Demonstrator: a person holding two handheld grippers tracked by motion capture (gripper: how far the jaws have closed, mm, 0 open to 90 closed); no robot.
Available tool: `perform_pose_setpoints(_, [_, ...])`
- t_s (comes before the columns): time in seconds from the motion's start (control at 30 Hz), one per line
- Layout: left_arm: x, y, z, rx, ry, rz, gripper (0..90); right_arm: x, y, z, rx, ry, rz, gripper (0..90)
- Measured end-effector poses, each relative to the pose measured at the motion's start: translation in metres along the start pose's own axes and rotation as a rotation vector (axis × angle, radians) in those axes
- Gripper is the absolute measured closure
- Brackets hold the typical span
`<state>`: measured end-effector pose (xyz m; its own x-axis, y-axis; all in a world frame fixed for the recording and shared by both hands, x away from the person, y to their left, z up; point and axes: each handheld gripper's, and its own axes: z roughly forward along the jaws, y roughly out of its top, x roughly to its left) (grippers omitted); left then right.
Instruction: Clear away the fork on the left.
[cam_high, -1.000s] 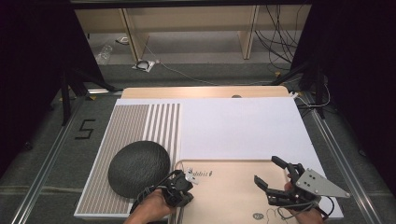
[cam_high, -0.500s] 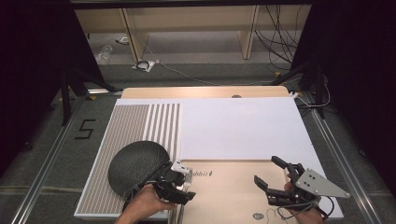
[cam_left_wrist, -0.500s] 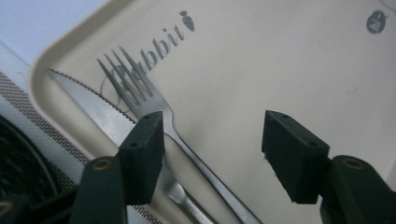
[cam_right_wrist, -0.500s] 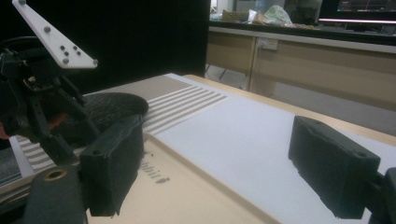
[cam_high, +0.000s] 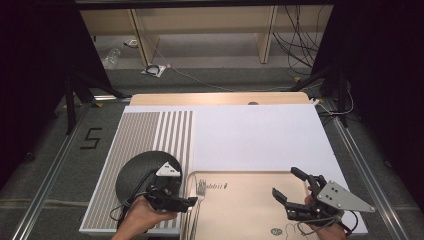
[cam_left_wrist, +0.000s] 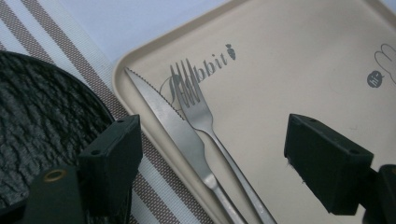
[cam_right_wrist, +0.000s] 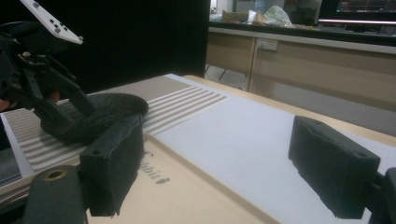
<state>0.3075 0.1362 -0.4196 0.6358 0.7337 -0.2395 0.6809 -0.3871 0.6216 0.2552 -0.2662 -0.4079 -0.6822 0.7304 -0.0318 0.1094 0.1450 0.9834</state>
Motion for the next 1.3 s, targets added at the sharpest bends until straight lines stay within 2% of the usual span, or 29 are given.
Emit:
perform_pose_setpoints(0.8, [0.029,-0.021,-0.028,-0.091,0.043,-0.111,17.0,0.0,0.0,0.001,0.002,0.001,0.004,19.1])
perform_pose_setpoints(1.3, [0.044,-0.033,-0.041,-0.133,0.094,-0.189,15.7,0.0,0.0,0.001,0.001,0.003,0.002,19.1])
